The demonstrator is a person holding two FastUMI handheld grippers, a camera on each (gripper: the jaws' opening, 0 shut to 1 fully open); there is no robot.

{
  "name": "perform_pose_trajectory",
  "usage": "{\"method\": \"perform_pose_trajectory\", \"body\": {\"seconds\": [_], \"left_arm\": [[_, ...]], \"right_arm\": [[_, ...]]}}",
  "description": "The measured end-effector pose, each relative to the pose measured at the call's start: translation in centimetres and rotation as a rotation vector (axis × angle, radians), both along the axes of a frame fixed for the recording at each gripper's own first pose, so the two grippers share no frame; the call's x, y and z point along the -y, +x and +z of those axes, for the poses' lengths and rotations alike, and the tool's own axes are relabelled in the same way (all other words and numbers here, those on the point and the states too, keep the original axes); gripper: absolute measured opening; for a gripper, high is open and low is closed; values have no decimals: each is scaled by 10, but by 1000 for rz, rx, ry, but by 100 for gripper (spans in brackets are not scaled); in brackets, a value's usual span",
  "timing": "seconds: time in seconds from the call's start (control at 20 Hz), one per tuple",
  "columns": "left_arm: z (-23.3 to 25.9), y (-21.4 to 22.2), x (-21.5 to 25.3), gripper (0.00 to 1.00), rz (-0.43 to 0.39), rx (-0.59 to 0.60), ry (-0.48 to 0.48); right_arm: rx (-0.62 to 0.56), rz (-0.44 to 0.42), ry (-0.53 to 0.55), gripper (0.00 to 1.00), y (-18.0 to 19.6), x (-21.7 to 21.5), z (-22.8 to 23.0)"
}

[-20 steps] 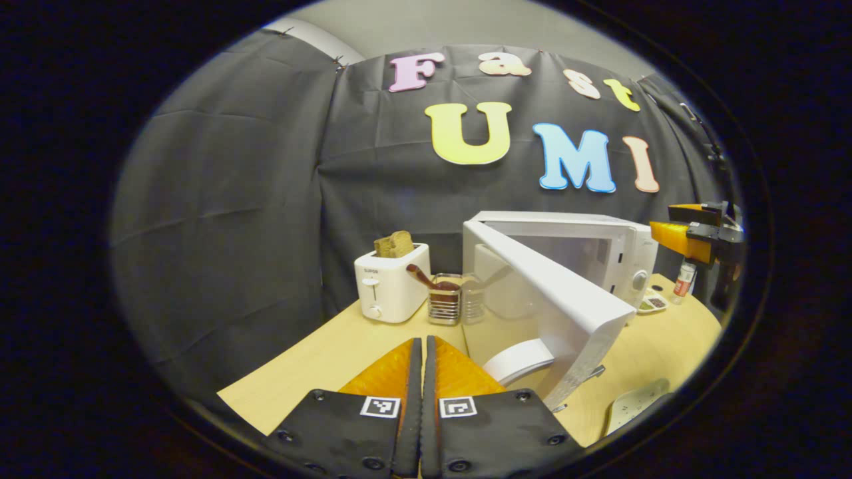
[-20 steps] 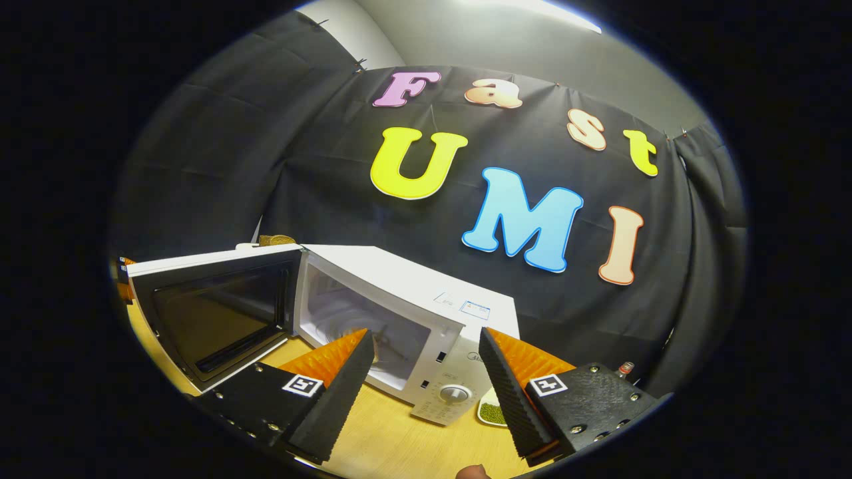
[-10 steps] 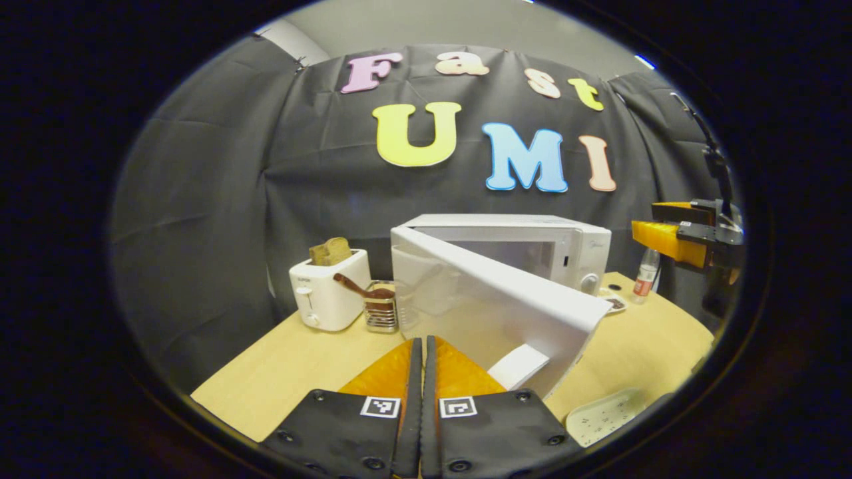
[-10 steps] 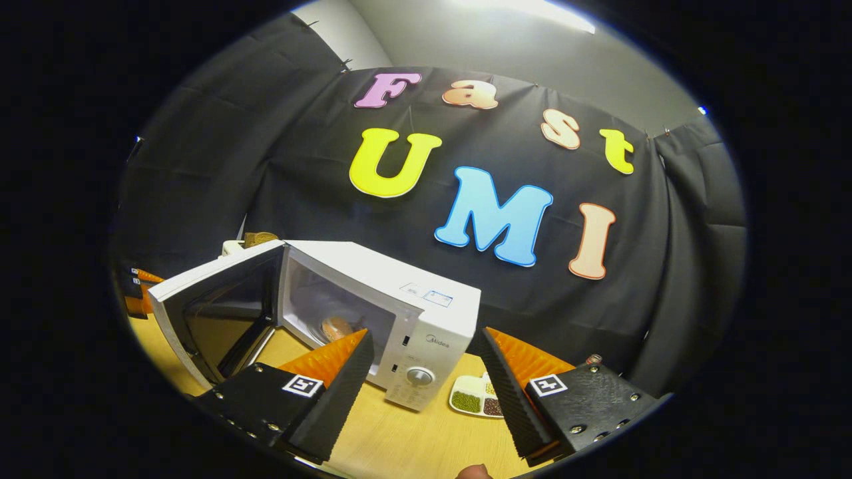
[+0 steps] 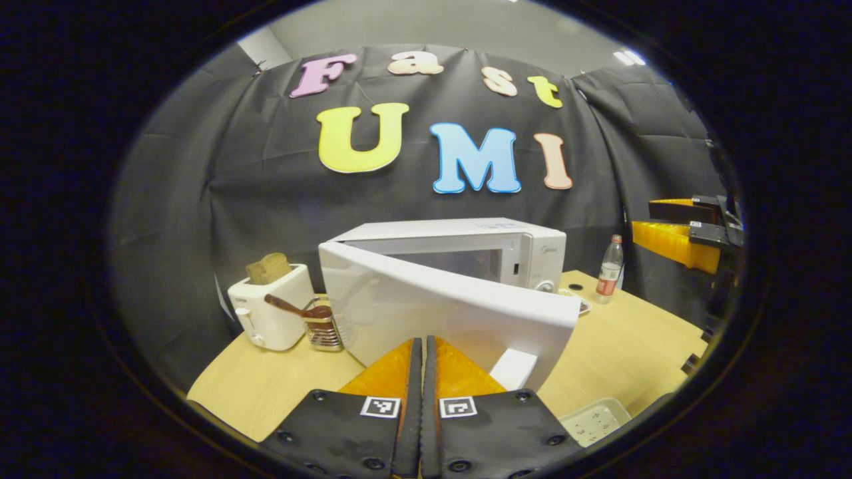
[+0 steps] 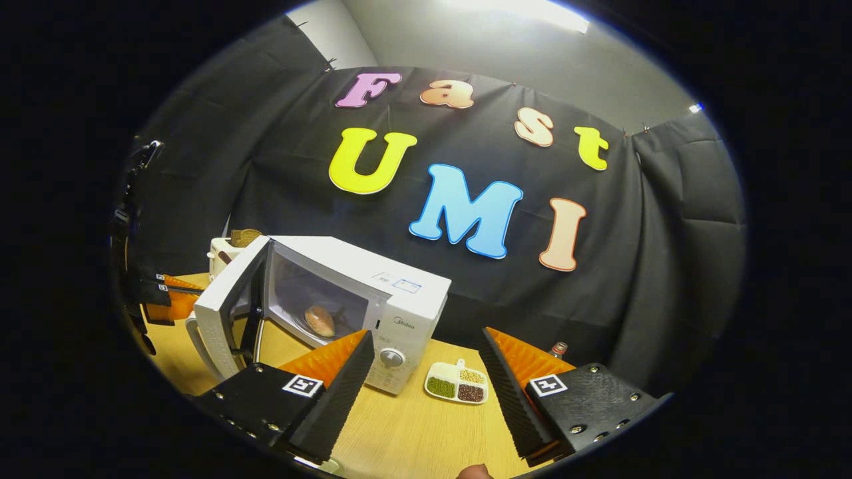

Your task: Open the microwave oven with the left hand, put the food in, and close the microwave oven.

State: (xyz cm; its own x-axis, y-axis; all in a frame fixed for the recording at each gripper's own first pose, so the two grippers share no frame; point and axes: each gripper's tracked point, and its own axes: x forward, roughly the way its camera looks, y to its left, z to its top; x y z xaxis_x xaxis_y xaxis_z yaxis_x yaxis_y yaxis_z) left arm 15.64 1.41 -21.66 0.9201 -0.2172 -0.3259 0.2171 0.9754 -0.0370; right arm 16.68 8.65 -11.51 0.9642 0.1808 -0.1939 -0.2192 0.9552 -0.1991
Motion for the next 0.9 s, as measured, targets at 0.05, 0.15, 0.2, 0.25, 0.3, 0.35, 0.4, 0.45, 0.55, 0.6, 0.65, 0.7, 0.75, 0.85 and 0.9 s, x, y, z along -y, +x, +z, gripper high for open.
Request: {"method": "perform_pose_trajectory", "body": {"seconds": [0.05, 0.15, 0.2, 0.25, 0.3, 0.35, 0.4, 0.45, 0.55, 0.6, 0.65, 0.7, 0.75, 0.85, 0.9], "left_arm": [[1, 5, 7, 8, -15, 4, -2], [2, 16, 19, 8, -40, 10, -2], [1, 20, 27, 8, -55, 11, -5], [0, 26, 32, 8, -67, 12, -8], [-1, 31, 39, 0, -79, 13, -12], [-2, 36, 45, 0, -88, 14, -18], [-2, 41, 51, 0, -97, 16, -23], [-3, 47, 58, 0, -108, 18, -28], [-1, 58, 68, 0, -124, 27, -30], [0, 63, 73, 0, -132, 31, -32], [1, 68, 77, 0, -139, 34, -31], [1, 73, 80, 0, -144, 36, -28], [0, 77, 83, 0, -149, 38, -27], [-2, 86, 88, 8, -155, 38, -26], [-1, 92, 89, 8, -154, 39, -24]], "right_arm": [[-5, -12, 0, 97, -2, 5, 0], [-11, -42, -2, 97, -7, 15, 0], [-9, -57, -2, 97, -10, 20, 3], [-7, -66, -5, 97, -12, 24, 4], [-11, -76, -11, 97, -15, 26, 4], [-13, -83, -17, 97, -16, 29, 3], [-13, -91, -22, 97, -18, 33, 5], [-13, -101, -24, 97, -20, 39, 5], [-18, -119, -21, 97, -23, 45, 4], [-22, -127, -21, 97, -26, 47, 3], [-25, -137, -21, 97, -28, 50, 1], [-28, -144, -19, 97, -28, 53, 0], [-30, -153, -18, 97, -28, 55, 0], [-32, -168, -16, 97, -31, 59, -1], [-33, -176, -16, 97, -32, 61, -1]]}}
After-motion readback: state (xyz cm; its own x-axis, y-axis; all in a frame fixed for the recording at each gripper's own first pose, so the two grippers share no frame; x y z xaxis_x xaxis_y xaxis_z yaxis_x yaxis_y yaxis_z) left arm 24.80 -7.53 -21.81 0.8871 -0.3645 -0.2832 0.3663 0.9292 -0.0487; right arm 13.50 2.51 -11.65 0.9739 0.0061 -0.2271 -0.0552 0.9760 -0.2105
